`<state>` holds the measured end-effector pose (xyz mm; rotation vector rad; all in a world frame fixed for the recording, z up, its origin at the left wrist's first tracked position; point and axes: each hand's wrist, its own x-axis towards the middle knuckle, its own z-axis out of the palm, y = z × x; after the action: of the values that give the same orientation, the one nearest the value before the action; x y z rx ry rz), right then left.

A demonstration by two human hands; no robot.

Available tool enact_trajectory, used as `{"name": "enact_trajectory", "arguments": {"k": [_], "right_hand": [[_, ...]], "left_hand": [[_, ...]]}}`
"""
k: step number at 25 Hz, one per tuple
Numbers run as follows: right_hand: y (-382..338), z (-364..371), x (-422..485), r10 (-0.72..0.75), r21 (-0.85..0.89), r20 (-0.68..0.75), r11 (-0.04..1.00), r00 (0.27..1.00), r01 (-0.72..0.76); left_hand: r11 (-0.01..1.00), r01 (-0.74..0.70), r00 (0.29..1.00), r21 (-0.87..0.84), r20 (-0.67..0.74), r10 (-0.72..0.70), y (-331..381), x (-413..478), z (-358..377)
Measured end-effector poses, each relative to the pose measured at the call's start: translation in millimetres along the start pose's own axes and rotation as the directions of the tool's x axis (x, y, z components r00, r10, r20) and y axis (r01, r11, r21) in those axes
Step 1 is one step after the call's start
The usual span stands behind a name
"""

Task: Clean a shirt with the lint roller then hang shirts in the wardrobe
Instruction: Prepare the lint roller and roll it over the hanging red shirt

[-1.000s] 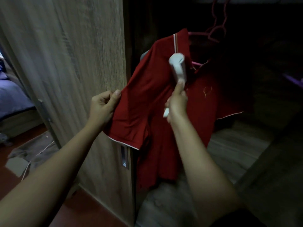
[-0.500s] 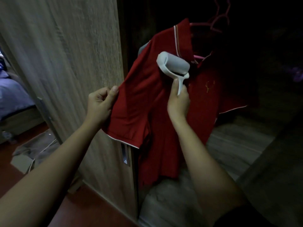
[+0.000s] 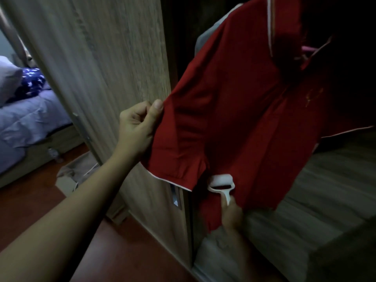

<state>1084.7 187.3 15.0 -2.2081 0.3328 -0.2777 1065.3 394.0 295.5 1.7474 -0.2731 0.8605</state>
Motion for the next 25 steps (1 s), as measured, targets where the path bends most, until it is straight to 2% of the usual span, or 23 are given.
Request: {"name": "enact_trajectory", "arguments": {"k": [2,3,4,6,8,11,13,14,16,17,19,21,23,25], "right_hand": [[4.3,-3.0,9.9,0.191,0.057,0.08,0.979,0.978,-0.195],[0.9,-11.9,13.2,0.241,0.087,0.1,0.965,0.965,-0.249],[0.9,-20.4,17.6,0.21,0.099,0.066,0.971,0.975,-0.216],[-20.9,-49.5,22.3,0.058,0.125,-0.041,0.991,0.997,-0.052],[-61.6,-91.2,30.1,-0.1,0.219,-0.131,0.967,0.986,0.127],[-140.9,-164.2,57.7,-0.308,0.276,-0.386,0.861,0.87,0.427],[-174.7,-195.7,75.7,-0.355,0.275,-0.506,0.798,0.786,0.537],[-179.3,-199.1,79.4,-0.343,0.285,-0.531,0.788,0.775,0.545],[-162.0,-181.6,76.2,-0.305,0.29,-0.518,0.816,0.799,0.5],[-141.4,-162.2,69.9,-0.267,0.292,-0.476,0.851,0.838,0.437],[-86.8,-119.3,52.9,-0.146,0.258,-0.284,0.94,0.948,0.222],[-33.4,-87.0,38.4,-0.001,0.11,-0.076,0.994,0.997,0.009],[-3.4,-83.2,39.9,0.032,-0.03,-0.062,0.999,0.998,-0.034],[-0.3,-107.9,64.1,-0.01,-0.013,-0.166,1.0,0.986,0.008]], "left_hand": [[1.0,0.005,1.0,0.005,0.001,-0.005,0.7,1.5,0.4],[1.0,0.009,1.0,0.009,0.004,-0.009,1.3,1.9,0.2],[1.0,0.01,1.0,0.005,0.008,-0.01,1.7,1.9,0.2],[1.0,0.008,1.0,-0.012,0.01,-0.008,1.1,1.6,1.5],[1.0,0.015,1.0,-0.021,0.015,-0.015,1.5,1.0,2.1],[0.999,0.022,0.999,-0.025,0.036,-0.022,4.6,0.9,0.4],[1.0,0.02,0.999,-0.008,0.031,-0.02,5.5,1.3,0.3],[1.0,0.014,1.0,-0.001,0.028,-0.014,5.7,0.9,0.5],[1.0,0.004,1.0,0.006,0.019,-0.005,5.4,-0.3,0.8],[1.0,0.005,1.0,0.008,0.018,-0.005,5.0,-0.8,0.4],[1.0,0.005,1.0,0.006,0.019,-0.005,2.6,-1.3,-0.1],[1.0,0.0,1.0,0.024,0.026,-0.001,1.9,-0.9,-1.6],[0.999,-0.014,0.999,0.047,0.037,0.013,3.8,-0.7,-2.8],[0.998,-0.024,0.999,0.05,0.041,0.022,6.9,-1.3,-1.7]]}}
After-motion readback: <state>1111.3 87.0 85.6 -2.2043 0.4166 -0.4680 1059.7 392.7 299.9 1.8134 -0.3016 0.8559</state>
